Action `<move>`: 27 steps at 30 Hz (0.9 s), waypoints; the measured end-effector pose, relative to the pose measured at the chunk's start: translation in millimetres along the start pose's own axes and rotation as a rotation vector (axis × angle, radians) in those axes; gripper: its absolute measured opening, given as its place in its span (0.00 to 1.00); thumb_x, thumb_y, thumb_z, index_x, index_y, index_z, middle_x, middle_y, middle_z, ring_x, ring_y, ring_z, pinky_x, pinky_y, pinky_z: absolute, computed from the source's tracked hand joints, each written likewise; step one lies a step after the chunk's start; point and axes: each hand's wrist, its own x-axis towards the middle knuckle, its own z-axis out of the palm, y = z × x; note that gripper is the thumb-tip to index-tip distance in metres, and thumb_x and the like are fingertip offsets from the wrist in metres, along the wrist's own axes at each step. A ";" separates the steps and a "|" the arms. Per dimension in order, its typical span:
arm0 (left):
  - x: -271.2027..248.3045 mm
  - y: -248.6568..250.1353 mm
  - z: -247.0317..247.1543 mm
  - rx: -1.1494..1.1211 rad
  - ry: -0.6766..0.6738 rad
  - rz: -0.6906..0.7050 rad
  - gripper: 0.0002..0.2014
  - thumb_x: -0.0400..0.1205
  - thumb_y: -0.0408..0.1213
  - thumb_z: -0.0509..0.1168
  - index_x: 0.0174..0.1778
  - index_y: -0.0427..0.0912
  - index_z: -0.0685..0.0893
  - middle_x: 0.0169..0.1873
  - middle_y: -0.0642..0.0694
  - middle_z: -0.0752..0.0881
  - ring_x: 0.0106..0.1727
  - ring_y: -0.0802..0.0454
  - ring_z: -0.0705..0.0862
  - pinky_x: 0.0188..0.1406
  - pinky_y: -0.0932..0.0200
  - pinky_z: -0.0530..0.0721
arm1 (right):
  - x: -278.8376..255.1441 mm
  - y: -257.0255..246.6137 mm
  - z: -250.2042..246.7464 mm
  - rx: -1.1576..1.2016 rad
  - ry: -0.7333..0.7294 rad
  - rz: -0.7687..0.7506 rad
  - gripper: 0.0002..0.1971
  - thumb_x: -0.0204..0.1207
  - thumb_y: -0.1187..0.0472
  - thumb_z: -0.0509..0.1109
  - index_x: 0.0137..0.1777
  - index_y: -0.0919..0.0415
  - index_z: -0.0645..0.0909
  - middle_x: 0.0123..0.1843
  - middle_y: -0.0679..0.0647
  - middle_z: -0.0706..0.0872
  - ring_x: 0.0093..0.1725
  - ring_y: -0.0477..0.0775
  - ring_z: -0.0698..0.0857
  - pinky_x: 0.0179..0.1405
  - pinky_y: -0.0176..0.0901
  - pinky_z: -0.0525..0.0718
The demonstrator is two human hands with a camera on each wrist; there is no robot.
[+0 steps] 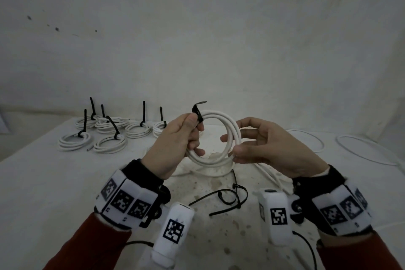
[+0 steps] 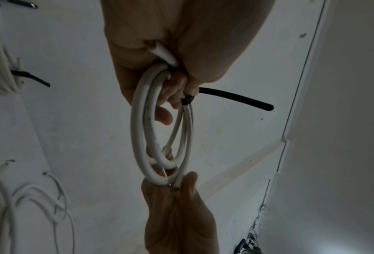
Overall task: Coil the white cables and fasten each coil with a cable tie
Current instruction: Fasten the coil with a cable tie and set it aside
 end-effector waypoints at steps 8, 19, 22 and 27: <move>-1.6 -3.3 3.6 0.230 0.153 0.182 0.15 0.88 0.41 0.50 0.39 0.41 0.76 0.19 0.59 0.67 0.24 0.60 0.67 0.30 0.59 0.84 | 7.6 11.5 11.8 -0.157 0.384 -0.024 0.23 0.60 0.68 0.84 0.48 0.69 0.74 0.30 0.61 0.88 0.32 0.61 0.90 0.39 0.54 0.91; -0.3 -12.2 7.9 0.278 0.291 0.249 0.16 0.89 0.42 0.50 0.39 0.42 0.75 0.23 0.54 0.68 0.25 0.57 0.69 0.29 0.61 0.78 | 8.9 19.6 36.9 -0.022 0.374 -0.159 0.03 0.67 0.69 0.80 0.39 0.65 0.88 0.31 0.58 0.90 0.28 0.48 0.87 0.28 0.34 0.83; -2.7 -7.6 10.7 0.209 0.257 0.211 0.16 0.89 0.41 0.50 0.39 0.41 0.74 0.19 0.58 0.68 0.24 0.59 0.67 0.29 0.59 0.77 | 12.9 29.7 40.2 -0.286 0.521 -0.312 0.04 0.63 0.58 0.84 0.34 0.50 0.91 0.34 0.45 0.89 0.29 0.40 0.77 0.31 0.30 0.74; -8.2 -2.5 17.7 0.091 0.169 0.138 0.16 0.89 0.40 0.50 0.39 0.38 0.74 0.17 0.57 0.66 0.22 0.59 0.65 0.26 0.62 0.75 | 17.0 38.0 47.1 -0.449 0.720 -0.518 0.10 0.57 0.57 0.86 0.31 0.47 0.87 0.44 0.47 0.76 0.43 0.43 0.79 0.36 0.32 0.80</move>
